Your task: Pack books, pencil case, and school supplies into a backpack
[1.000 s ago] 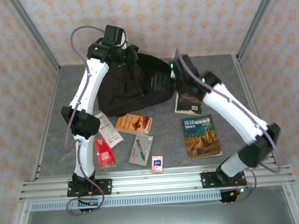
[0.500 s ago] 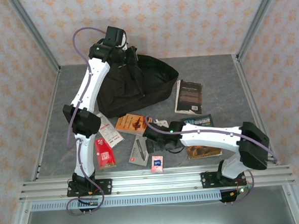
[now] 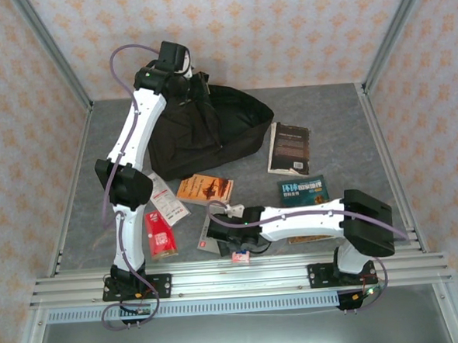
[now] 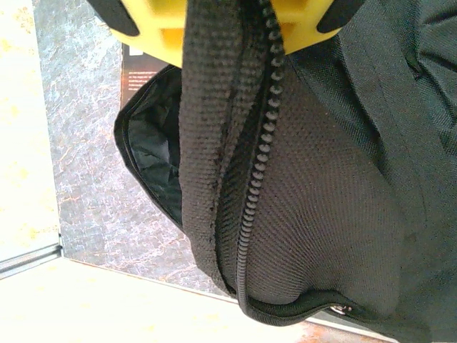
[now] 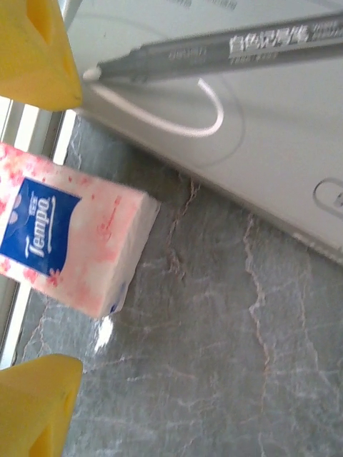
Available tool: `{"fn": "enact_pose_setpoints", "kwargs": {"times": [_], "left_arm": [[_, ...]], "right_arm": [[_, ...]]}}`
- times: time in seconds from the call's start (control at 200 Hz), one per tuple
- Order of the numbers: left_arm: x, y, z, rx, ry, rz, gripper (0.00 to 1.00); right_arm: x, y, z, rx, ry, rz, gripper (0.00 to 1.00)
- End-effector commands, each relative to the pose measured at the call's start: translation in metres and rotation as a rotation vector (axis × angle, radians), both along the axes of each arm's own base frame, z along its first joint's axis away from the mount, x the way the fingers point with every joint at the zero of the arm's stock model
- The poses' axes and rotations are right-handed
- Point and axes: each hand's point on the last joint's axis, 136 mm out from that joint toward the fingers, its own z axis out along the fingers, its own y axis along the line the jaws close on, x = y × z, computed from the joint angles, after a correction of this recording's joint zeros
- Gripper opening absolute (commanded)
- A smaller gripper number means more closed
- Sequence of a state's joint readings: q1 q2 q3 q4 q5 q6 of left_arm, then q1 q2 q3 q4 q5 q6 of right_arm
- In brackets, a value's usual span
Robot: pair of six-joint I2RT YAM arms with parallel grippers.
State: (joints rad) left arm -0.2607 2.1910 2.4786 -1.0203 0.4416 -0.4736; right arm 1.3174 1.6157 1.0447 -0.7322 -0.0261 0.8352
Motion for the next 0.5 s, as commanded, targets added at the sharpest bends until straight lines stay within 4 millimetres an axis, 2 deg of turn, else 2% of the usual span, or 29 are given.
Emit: {"fn": "enact_pose_setpoints", "kwargs": {"times": [0.0, 0.105, 0.275, 0.42, 0.495], "left_arm": [[0.002, 0.001, 0.022, -0.033, -0.060, -0.001, 0.00], [0.002, 0.001, 0.023, -0.034, -0.061, 0.000, 0.00], [0.002, 0.001, 0.020, -0.031, -0.055, 0.000, 0.00], [0.001, 0.001, 0.019, -0.028, -0.053, -0.002, 0.00], [0.001, 0.002, 0.018, -0.026, -0.051, 0.000, 0.00]], "right_arm": [[-0.009, -0.008, -0.003, -0.008, 0.013, -0.024, 0.85], [-0.011, -0.009, -0.012, -0.011, 0.023, -0.031, 0.86], [-0.011, 0.002, -0.027, -0.040, 0.039, 0.000, 0.92], [-0.008, 0.002, -0.038, -0.093, 0.034, 0.013, 0.91], [-0.006, -0.003, -0.042, -0.110, 0.036, -0.006, 0.85]]}}
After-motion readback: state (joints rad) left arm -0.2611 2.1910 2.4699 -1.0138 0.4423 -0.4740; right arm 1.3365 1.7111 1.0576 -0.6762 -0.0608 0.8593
